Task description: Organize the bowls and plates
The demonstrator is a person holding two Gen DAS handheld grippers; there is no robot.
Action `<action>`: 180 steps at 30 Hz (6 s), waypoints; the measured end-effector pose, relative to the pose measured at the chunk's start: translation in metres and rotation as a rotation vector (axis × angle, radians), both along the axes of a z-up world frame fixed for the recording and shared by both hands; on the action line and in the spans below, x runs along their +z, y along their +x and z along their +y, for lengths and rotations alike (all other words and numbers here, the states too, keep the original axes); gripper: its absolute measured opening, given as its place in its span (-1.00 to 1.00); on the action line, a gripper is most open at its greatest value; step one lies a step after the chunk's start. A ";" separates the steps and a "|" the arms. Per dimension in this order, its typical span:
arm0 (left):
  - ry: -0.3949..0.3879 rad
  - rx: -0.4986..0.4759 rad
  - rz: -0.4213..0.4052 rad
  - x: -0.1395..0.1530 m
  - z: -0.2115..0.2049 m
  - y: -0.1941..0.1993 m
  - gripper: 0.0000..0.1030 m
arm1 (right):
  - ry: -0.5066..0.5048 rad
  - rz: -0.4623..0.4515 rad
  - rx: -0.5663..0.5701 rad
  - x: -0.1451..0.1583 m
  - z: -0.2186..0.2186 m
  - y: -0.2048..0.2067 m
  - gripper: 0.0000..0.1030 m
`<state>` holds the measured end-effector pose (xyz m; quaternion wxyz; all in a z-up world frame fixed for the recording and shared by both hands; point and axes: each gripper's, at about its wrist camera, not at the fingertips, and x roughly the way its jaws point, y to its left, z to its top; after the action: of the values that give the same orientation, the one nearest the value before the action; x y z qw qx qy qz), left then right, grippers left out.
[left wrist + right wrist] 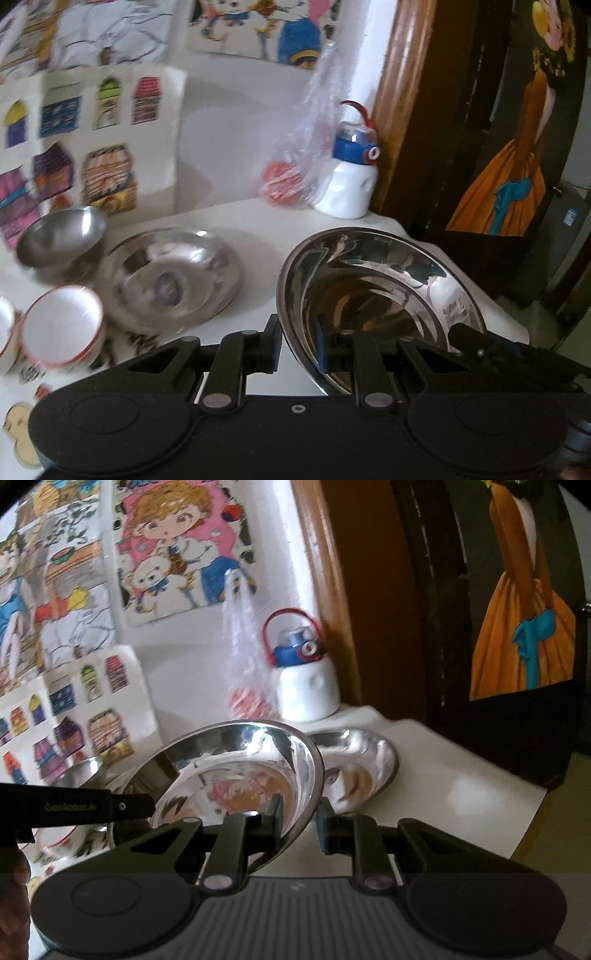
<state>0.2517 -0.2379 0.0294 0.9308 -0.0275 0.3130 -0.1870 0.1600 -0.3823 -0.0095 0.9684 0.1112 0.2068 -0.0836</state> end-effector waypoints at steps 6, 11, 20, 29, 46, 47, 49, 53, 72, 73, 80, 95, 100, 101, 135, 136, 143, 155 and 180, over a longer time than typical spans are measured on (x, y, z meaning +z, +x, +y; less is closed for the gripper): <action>0.055 -0.060 -0.037 -0.005 -0.040 0.033 -0.61 | -0.026 -0.001 -0.050 0.001 -0.027 0.028 -0.56; 0.067 -0.078 -0.046 -0.009 -0.067 0.064 -0.61 | -0.044 0.018 -0.078 -0.007 -0.044 0.052 -0.52; 0.113 -0.083 -0.044 -0.023 -0.090 0.094 -0.61 | -0.089 0.061 -0.088 -0.025 -0.052 0.078 -0.44; 0.138 -0.090 0.000 -0.037 -0.095 0.105 -0.61 | -0.151 0.096 -0.087 -0.030 -0.044 0.086 -0.29; 0.125 -0.088 0.010 -0.043 -0.095 0.103 -0.45 | -0.189 0.100 -0.058 -0.034 -0.037 0.082 0.37; 0.123 -0.084 0.012 -0.042 -0.094 0.103 -0.42 | -0.194 0.095 -0.055 -0.034 -0.036 0.080 0.44; 0.124 -0.077 0.014 -0.041 -0.091 0.102 -0.36 | -0.205 0.086 -0.051 -0.032 -0.033 0.078 0.62; 0.115 -0.058 0.016 -0.035 -0.080 0.097 -0.24 | -0.199 0.059 -0.056 -0.024 -0.027 0.070 0.78; 0.023 0.086 -0.154 0.046 0.040 0.044 0.98 | -0.204 -0.147 -0.035 0.049 0.047 0.015 1.00; 0.022 0.097 -0.159 0.049 0.048 0.043 0.98 | -0.199 -0.155 -0.029 0.052 0.052 0.014 0.99; 0.068 0.131 -0.165 0.063 0.106 0.050 0.98 | -0.157 -0.190 0.043 0.058 0.085 0.018 1.00; 0.402 -0.238 -0.147 0.048 0.119 0.134 0.98 | 0.111 -0.076 0.113 0.010 0.117 0.059 1.00; 0.457 -0.353 -0.083 0.032 0.103 0.161 0.98 | 0.248 -0.036 0.087 -0.008 0.120 0.075 1.00; 0.470 -0.365 -0.065 0.029 0.100 0.167 0.98 | 0.268 -0.023 0.087 -0.012 0.121 0.078 1.00; 0.621 -0.500 0.213 -0.030 0.069 0.230 0.75 | 0.475 0.039 0.263 -0.048 0.132 0.113 0.27; 0.626 -0.504 0.216 -0.031 0.069 0.230 0.72 | 0.468 0.044 0.257 -0.048 0.133 0.113 0.16; 0.588 -0.513 0.243 -0.037 0.070 0.232 0.39 | 0.455 0.067 0.243 -0.051 0.133 0.113 -0.26; 0.568 -0.518 0.250 -0.035 0.063 0.226 0.07 | 0.395 0.078 0.170 -0.047 0.135 0.103 -0.50; 0.501 -0.520 0.227 -0.007 0.035 0.171 -0.42 | 0.437 0.033 0.021 -0.035 0.097 0.043 -0.58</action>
<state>0.4230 -0.2030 0.0224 0.7895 0.2606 0.4468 -0.3303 0.2034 -0.2858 -0.0449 0.9186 0.3149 0.2371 -0.0286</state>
